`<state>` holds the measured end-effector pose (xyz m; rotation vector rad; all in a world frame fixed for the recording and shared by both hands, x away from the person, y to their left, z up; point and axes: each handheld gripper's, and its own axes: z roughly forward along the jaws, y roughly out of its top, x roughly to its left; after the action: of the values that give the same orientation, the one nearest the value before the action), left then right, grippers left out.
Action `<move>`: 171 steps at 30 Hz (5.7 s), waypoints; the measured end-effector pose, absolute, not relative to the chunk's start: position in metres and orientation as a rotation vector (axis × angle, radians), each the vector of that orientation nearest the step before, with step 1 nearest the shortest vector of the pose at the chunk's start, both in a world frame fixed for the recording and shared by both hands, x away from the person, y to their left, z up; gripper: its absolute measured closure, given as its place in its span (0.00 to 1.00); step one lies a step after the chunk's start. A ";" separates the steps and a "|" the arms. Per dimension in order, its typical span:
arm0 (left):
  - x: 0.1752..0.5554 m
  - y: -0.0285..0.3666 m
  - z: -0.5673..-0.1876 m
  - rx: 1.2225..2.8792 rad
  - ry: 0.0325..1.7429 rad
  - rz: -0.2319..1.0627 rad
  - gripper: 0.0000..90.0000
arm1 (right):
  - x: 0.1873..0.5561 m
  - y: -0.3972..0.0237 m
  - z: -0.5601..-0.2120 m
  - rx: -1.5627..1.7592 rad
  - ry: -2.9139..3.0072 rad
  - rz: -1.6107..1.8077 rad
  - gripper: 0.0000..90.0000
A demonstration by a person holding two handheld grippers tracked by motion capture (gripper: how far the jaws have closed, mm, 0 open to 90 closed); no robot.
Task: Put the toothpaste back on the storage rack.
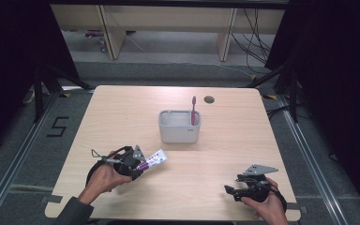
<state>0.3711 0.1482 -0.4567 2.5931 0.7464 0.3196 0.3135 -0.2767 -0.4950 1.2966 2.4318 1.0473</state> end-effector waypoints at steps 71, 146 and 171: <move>0.462 0.116 -0.371 1.656 0.911 0.574 0.78 | 0.317 -0.283 -0.499 1.328 2.421 1.061 0.31; 0.503 0.036 -0.430 1.723 0.940 0.597 0.77 | 0.319 -0.286 -0.499 1.276 2.439 1.059 0.31; 0.490 0.036 -0.428 1.806 0.955 0.657 0.64 | 0.318 -0.284 -0.500 1.308 2.440 1.064 0.31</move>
<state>0.4898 0.0356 -0.4279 1.8062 0.9546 0.6573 0.3182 -0.2843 -0.5002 1.3080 2.4397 1.0638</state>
